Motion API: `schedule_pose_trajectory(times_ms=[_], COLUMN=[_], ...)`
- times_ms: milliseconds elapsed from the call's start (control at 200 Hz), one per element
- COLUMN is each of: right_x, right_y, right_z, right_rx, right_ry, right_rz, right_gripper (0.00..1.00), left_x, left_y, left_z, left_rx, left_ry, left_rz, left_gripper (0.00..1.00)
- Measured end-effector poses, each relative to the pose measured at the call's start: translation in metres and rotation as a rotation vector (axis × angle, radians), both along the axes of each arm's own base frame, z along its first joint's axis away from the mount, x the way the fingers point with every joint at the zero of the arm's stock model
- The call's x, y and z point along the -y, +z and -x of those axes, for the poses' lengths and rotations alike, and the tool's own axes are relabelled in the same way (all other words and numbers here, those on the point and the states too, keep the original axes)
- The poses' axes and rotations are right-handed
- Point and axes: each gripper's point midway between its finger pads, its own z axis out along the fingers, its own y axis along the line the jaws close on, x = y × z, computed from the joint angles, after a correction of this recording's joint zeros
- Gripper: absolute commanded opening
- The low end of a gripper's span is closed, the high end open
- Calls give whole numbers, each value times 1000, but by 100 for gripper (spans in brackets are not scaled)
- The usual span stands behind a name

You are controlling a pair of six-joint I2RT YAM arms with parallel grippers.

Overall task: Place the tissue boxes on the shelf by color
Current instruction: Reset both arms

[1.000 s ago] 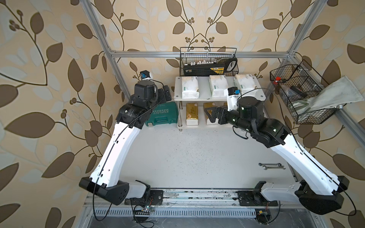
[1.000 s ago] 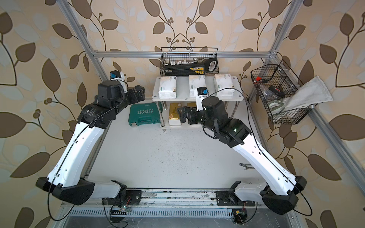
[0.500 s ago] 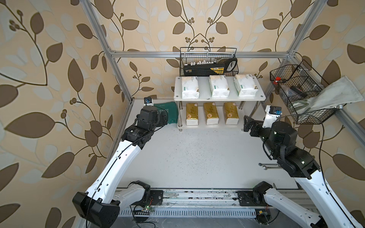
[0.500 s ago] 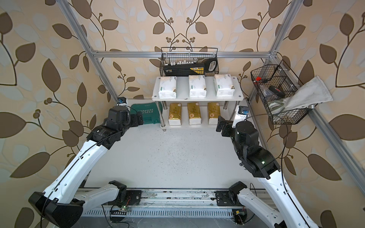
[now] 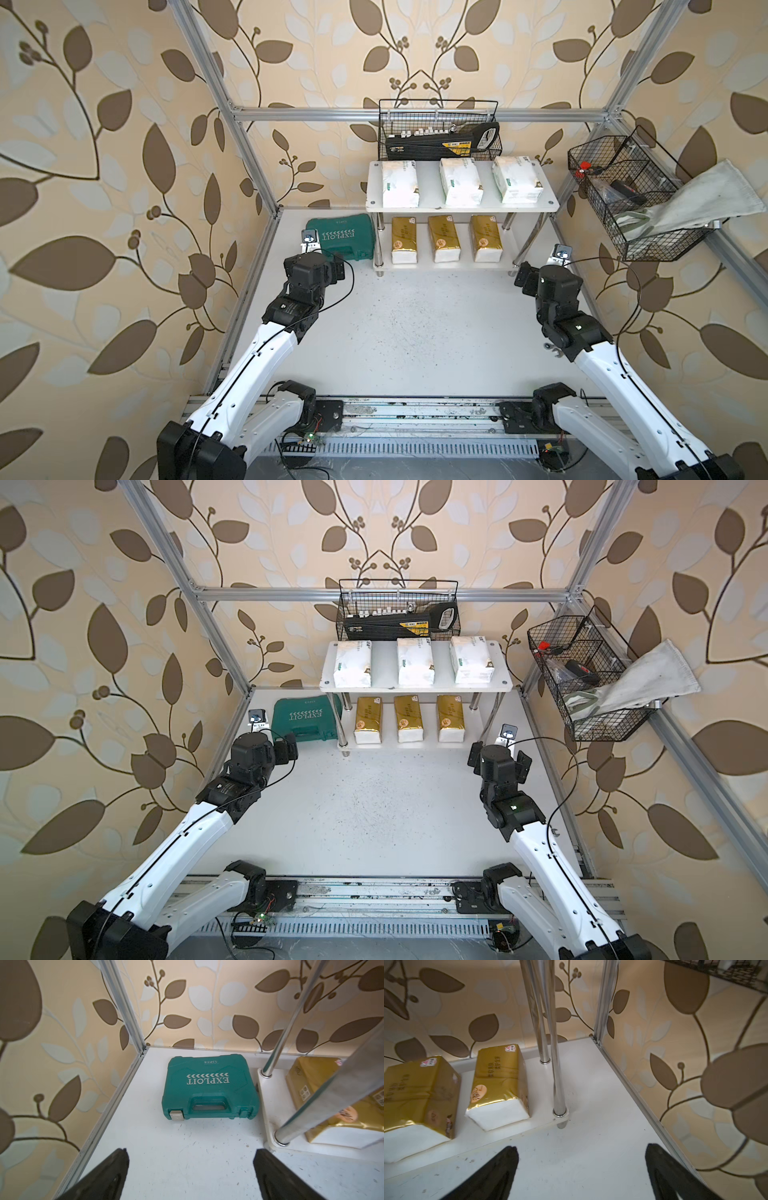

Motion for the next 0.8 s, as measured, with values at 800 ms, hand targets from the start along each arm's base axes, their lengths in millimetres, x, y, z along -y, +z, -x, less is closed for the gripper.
schedule_pose_trajectory(times_ms=[800], right_x=[50], right_y=[-66], right_z=[-28], right_rx=[-56], right_ry=[-159], right_rz=[119], right_gripper=[99], left_x=[-62], left_y=[-112], left_z=[-25], left_rx=[-64], left_ry=[100], left_rz=[40], left_gripper=[99])
